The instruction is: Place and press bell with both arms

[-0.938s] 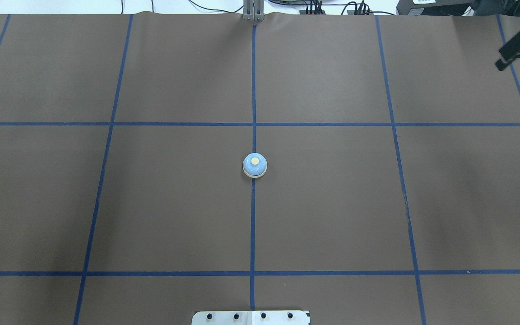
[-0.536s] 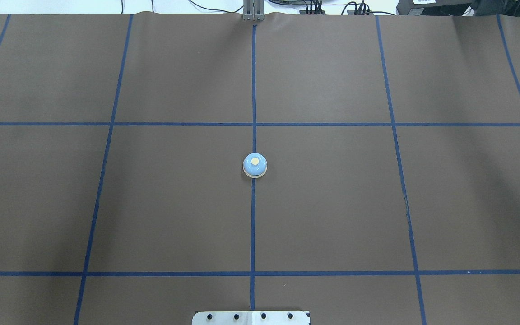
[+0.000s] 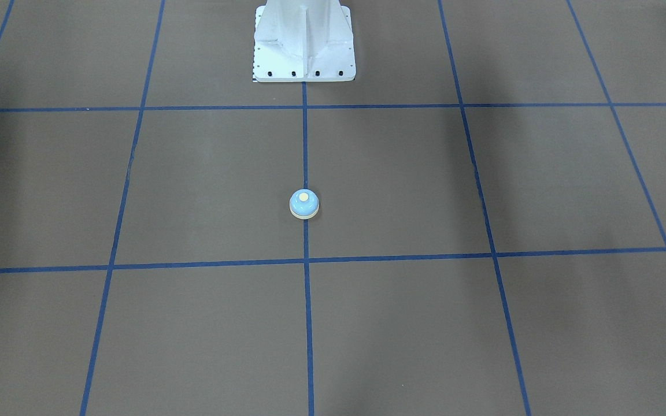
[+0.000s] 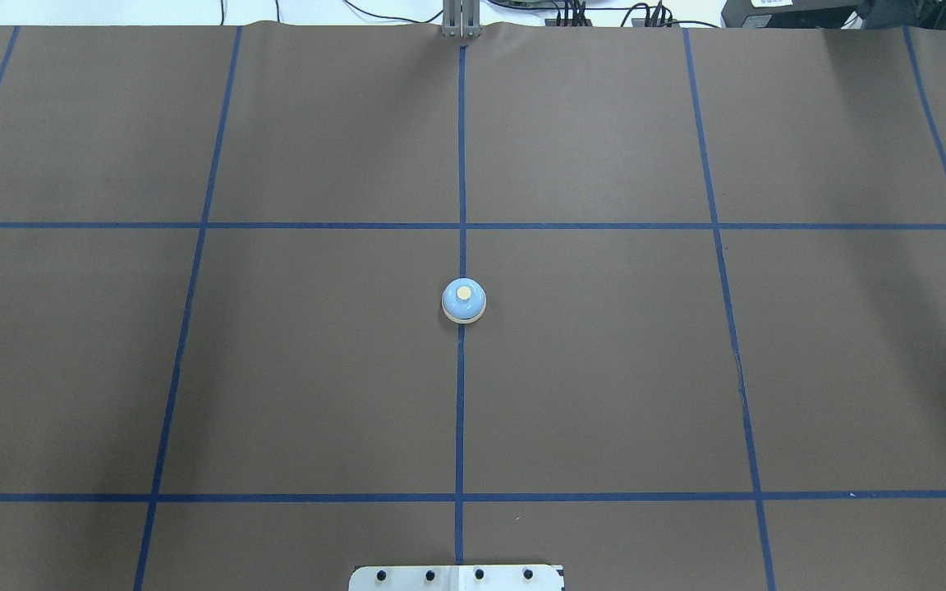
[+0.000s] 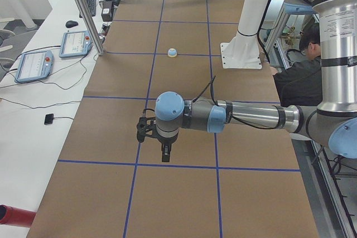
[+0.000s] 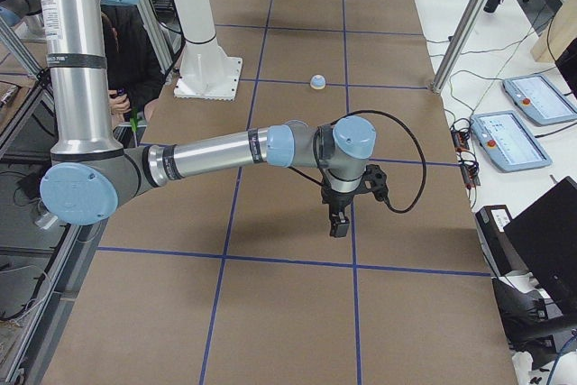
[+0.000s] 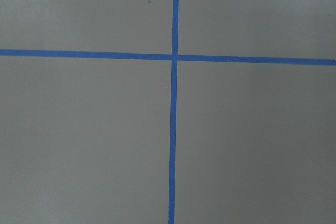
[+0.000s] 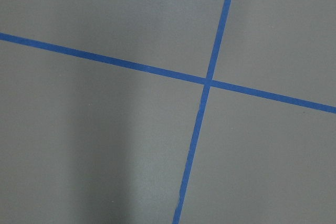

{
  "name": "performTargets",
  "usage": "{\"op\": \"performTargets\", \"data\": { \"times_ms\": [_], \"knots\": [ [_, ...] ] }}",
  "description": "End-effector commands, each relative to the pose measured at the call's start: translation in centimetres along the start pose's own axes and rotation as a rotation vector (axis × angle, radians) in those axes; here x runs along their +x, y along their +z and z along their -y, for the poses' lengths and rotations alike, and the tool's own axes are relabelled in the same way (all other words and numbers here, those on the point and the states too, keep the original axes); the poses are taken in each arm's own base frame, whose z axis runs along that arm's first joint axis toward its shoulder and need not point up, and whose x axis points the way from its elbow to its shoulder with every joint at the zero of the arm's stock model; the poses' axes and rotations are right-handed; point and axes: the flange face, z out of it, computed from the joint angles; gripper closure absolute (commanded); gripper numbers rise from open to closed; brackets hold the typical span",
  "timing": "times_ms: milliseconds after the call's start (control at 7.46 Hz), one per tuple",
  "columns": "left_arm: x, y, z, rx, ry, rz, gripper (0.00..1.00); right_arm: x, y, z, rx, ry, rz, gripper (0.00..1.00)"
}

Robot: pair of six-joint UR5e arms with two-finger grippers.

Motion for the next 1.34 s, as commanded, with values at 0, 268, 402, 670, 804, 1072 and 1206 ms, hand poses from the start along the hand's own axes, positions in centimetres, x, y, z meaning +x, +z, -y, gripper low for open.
{"op": "performTargets", "data": {
  "times_ms": [0,268,402,670,804,1072,1206],
  "knots": [
    [-0.59,-0.24,-0.37,0.008,-0.009,0.009,0.00,-0.14,-0.26,-0.10,0.007,0.006,-0.002,0.00],
    [0.23,-1.00,-0.27,0.023,0.009,0.001,0.00,-0.10,-0.21,-0.17,0.006,0.008,-0.002,0.00],
    [-0.33,-0.50,-0.35,0.012,-0.002,0.001,0.00,0.13,0.08,-0.34,0.000,0.011,-0.001,0.00],
    [-0.51,-0.39,-1.14,0.007,-0.016,0.003,0.00,0.17,0.13,-0.33,-0.001,0.013,-0.001,0.00],
    [-0.59,-0.34,-1.16,0.006,-0.017,0.005,0.00,0.20,0.19,-0.40,-0.001,0.013,0.001,0.00],
    [-0.50,-0.43,-1.08,0.009,-0.015,0.006,0.00,0.24,0.26,-0.48,-0.004,0.017,0.001,0.00],
    [-0.50,-0.43,-1.08,0.009,-0.016,0.006,0.00,0.24,0.26,-0.48,-0.004,0.017,0.001,0.00]
  ]
}}
